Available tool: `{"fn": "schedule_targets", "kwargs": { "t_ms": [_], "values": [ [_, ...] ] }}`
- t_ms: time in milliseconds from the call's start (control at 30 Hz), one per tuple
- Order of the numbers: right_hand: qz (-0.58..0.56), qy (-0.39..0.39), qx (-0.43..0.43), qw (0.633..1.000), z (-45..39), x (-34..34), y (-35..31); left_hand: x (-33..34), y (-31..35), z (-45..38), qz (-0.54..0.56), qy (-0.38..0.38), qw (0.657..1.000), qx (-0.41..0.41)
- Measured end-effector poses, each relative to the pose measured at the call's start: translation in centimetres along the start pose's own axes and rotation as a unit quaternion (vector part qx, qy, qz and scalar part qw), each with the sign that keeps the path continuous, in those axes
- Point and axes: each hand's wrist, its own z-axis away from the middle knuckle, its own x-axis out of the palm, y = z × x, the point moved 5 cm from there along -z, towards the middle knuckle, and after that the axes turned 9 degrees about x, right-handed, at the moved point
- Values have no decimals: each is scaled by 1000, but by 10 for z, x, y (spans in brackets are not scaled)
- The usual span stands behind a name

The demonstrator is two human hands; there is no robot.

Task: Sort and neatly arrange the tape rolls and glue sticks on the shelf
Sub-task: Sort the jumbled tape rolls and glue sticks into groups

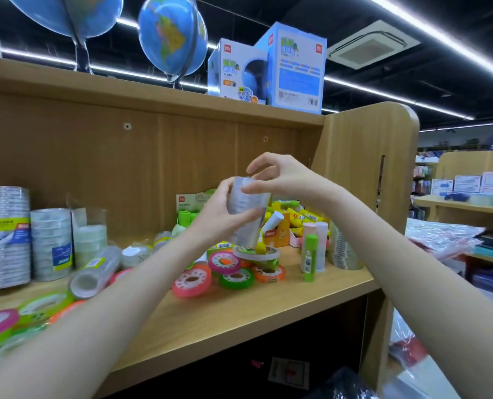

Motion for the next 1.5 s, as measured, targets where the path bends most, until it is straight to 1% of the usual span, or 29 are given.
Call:
{"fn": "schedule_targets", "kwargs": {
  "t_ms": [67, 100, 133, 167, 200, 267, 333, 367, 433, 567, 667, 733, 867, 967, 1033, 1133, 1300, 1400, 1500],
  "values": [
    [-15, 13, 18, 1000, 5, -14, 7, 3, 0, 2, 9, 10, 1000, -1],
    [6, 45, 32, 998, 6, -27, 14, 4, -3, 5, 2, 10, 1000, -8],
    [60, 82, 49, 994, 9, -41, 23, 4, -5, 8, -5, 13, 1000, -17],
    [140, 104, 76, 982, 10, -54, 36, 3, -9, 11, -8, 16, 999, -28],
    [216, 101, 108, 965, 13, -60, 51, 3, -10, 14, -4, 19, 999, -35],
    [315, 46, 183, 930, 19, -60, 88, 3, -8, 20, 6, 26, 999, -36],
    [359, 2, 235, 903, 28, -53, 116, 4, -5, 23, 9, 29, 999, -35],
    [377, -4, 244, 893, 31, -50, 125, 5, -2, 25, 9, 26, 999, -37],
    [393, 12, 242, 887, 34, -51, 135, 6, 2, 29, 13, 13, 999, -38],
    [345, 80, 249, 901, 41, -49, 136, 6, 11, 41, 19, 12, 999, -42],
    [309, 139, 225, 913, 48, -43, 132, 4, 14, 52, 15, 21, 998, -50],
    [296, 151, 207, 920, 55, -45, 127, 3, 14, 59, 11, 20, 998, -53],
    [233, 168, 209, 935, 77, -60, 103, -3, 15, 72, 13, 32, 997, -65],
    [205, 171, 147, 952, 92, -69, 58, -14, 20, 81, 21, 48, 996, -70],
    [171, 157, 87, 969, 97, -66, 20, -27, 22, 87, 35, 72, 994, -75],
    [98, 118, 16, 988, 91, -45, -33, -56, 27, 94, 11, 113, 991, -64],
    [-12, 41, -54, 998, 58, 22, -89, -129, 32, 111, -45, 176, 982, -56],
    [-75, -8, -81, 994, 38, 64, -112, -183, 26, 122, -123, 202, 968, -79],
    [-102, -27, -111, 988, 18, 103, -135, -232, 15, 135, -245, 220, 935, -133]
  ]
}}
